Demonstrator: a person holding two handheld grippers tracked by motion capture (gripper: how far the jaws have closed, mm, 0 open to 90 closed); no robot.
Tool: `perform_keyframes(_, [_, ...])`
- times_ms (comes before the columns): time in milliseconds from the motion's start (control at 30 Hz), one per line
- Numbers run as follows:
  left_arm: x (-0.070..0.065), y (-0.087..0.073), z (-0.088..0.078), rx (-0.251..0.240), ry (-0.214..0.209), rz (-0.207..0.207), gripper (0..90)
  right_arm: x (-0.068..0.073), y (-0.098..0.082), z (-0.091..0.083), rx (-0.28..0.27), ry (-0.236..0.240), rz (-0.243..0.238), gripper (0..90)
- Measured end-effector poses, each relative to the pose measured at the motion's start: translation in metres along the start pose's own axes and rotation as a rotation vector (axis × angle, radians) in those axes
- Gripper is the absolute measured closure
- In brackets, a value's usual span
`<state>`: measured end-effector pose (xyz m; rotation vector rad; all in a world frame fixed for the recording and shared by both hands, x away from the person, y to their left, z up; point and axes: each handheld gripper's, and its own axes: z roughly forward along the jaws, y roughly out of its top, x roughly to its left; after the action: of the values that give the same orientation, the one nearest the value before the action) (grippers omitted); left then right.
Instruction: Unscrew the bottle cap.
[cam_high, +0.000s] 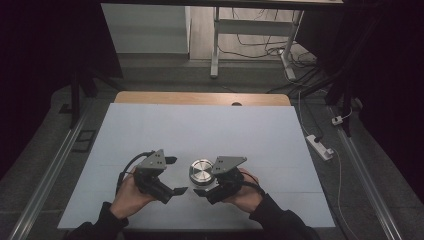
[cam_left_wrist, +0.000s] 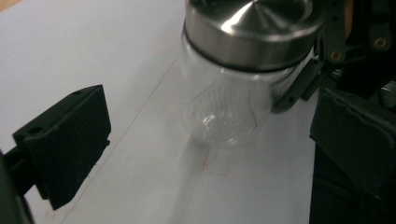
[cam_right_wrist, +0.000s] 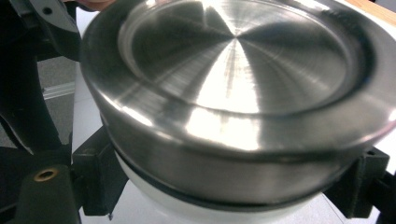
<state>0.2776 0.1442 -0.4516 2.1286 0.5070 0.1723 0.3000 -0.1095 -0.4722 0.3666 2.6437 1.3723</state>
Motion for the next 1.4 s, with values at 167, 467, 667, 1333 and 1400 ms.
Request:
perform_keyframes(167, [0.006,0.013,0.009,0.01,-0.073,0.066,0.0,-0.001,0.0,0.0,-0.003,0.012,-0.002,15.2])
perform_keyframes(467, [0.014,0.03,0.024,0.002,-0.23,0.183,1.8,0.0,-0.001,0.001,-0.001,0.044,-0.02,15.2])
perform_keyframes(667, [0.013,0.038,0.031,0.012,-0.276,0.24,7.2,0.002,-0.001,0.001,0.0,0.068,-0.039,15.2])
perform_keyframes(1333, [-0.011,0.047,0.039,0.022,-0.024,0.075,18.2,-0.003,-0.003,0.0,0.014,-0.036,-0.007,15.1])
perform_keyframes(1400, [-0.014,0.048,0.04,0.019,0.011,0.043,18.2,-0.003,-0.003,0.0,0.016,-0.052,0.007,15.2])
